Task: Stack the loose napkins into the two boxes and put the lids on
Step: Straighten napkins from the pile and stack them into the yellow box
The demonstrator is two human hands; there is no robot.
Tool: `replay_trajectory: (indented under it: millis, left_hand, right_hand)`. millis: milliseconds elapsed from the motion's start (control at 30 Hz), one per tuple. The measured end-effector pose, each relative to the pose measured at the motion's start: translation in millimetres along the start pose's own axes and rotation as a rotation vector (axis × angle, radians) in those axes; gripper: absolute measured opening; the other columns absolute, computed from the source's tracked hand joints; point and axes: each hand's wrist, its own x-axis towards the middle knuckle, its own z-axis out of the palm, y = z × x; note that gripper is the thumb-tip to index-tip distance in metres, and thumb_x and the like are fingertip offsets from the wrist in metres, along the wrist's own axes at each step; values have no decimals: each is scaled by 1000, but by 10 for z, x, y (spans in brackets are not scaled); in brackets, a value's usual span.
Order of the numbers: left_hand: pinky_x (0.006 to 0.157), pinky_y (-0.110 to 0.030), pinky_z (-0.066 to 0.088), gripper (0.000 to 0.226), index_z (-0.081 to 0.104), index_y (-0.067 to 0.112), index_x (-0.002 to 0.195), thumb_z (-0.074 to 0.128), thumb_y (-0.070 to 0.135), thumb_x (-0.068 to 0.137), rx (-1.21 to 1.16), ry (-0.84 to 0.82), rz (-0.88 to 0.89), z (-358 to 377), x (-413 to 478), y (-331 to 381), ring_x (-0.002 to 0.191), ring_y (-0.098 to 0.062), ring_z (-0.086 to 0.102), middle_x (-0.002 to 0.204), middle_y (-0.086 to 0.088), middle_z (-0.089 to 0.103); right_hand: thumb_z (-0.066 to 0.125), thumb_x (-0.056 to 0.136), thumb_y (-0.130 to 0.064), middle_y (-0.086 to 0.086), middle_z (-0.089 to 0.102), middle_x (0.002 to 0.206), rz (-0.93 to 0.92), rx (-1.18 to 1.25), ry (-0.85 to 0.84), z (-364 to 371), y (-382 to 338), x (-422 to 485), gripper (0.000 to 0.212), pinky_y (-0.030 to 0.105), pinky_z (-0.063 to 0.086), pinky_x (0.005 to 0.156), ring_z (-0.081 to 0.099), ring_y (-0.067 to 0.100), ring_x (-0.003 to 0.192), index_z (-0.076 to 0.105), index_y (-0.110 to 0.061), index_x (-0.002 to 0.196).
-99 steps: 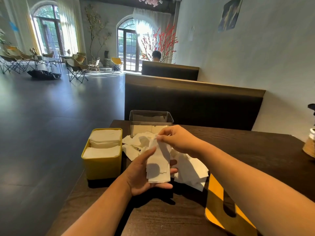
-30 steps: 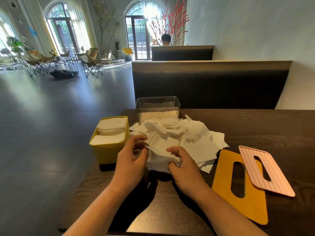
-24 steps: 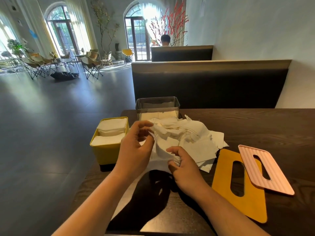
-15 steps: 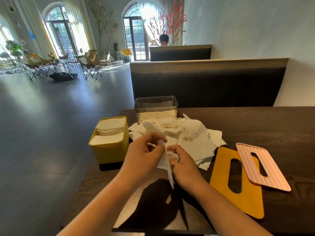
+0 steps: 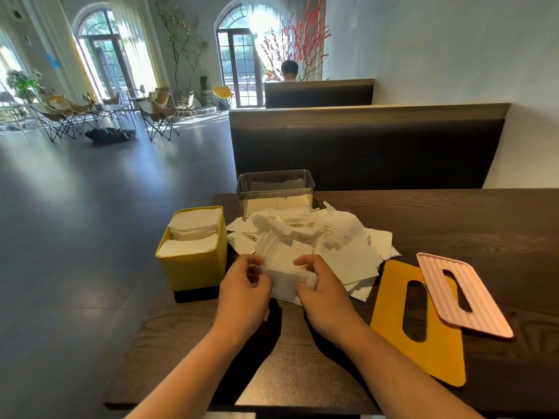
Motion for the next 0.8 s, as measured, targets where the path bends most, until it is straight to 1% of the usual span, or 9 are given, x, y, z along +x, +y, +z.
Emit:
replay_trajectory:
  millis: [67, 133, 200, 267, 333, 500, 600, 733, 800]
  left_hand:
    - [84, -13, 47, 45, 53, 30, 133, 72, 15, 95, 9, -21, 11, 4, 18, -54, 112, 2, 57, 124, 10, 59]
    - [92, -16, 50, 64, 42, 34, 145, 69, 7, 94, -112, -114, -7, 14, 13, -79, 120, 3, 56, 136, 11, 54]
    - [91, -18, 56, 70, 39, 38, 147, 64, -1, 94, -198, -206, -7, 7, -19, -62, 112, 4, 62, 137, 9, 55]
    - [83, -19, 57, 70, 41, 39, 145, 61, -4, 94, -187, -233, 17, -2, -57, -41, 97, 3, 66, 130, 7, 59]
    - [80, -19, 57, 70, 43, 39, 143, 62, -5, 92, -165, -212, 46, 9, -83, -40, 91, -1, 66, 123, 5, 61]
    - [81, -10, 53, 58, 52, 32, 136, 63, -5, 92, -162, -128, 41, 31, -81, -78, 101, 10, 62, 122, 6, 63]
    - [84, -13, 54, 55, 53, 35, 133, 64, -2, 94, -183, -110, 26, 23, -67, -95, 104, 8, 63, 124, 6, 63]
    - [82, -14, 53, 60, 49, 41, 135, 60, -3, 96, -149, -213, 57, 22, -114, -86, 98, 3, 64, 122, 3, 61]
    - [91, -17, 53, 63, 47, 45, 136, 61, 0, 95, -130, -199, 72, 23, -119, -105, 108, 2, 61, 129, 7, 57]
  right_hand:
    - [54, 95, 0, -7, 68, 116, -21, 41, 43, 16, 18, 7, 49, 39, 57, 70, 67, 26, 83, 61, -47, 109]
    - [55, 95, 0, -6, 69, 114, -38, 66, 31, 5, 32, 18, 50, 48, 60, 80, 69, 31, 93, 62, -46, 114]
    - [55, 93, 0, -7, 64, 118, -39, 35, -40, -11, 15, 17, 57, 40, 61, 85, 68, 22, 98, 56, -51, 119]
    - [55, 90, -1, -8, 56, 120, -38, -26, -124, -26, -8, -3, 66, 25, 54, 83, 62, 13, 102, 44, -56, 125]
    - [53, 90, 0, -6, 50, 122, -18, -64, -152, -36, -23, -4, 70, 20, 50, 81, 58, 11, 103, 35, -52, 133]
    - [48, 93, 4, -1, 59, 117, -1, -5, -1, -34, 12, 24, 67, 38, 60, 82, 64, 21, 98, 49, -57, 119]
    - [52, 101, -1, -1, 61, 122, 4, 52, 49, -20, 27, 47, 60, 39, 61, 92, 64, 20, 111, 52, -58, 119]
    - [55, 96, -2, -11, 55, 129, -12, 10, -89, -14, -9, 14, 69, 38, 58, 98, 63, 14, 113, 40, -57, 134]
    - [55, 93, -3, -15, 50, 134, -20, -50, -139, -16, -43, -16, 75, 34, 56, 98, 61, 11, 114, 32, -56, 141]
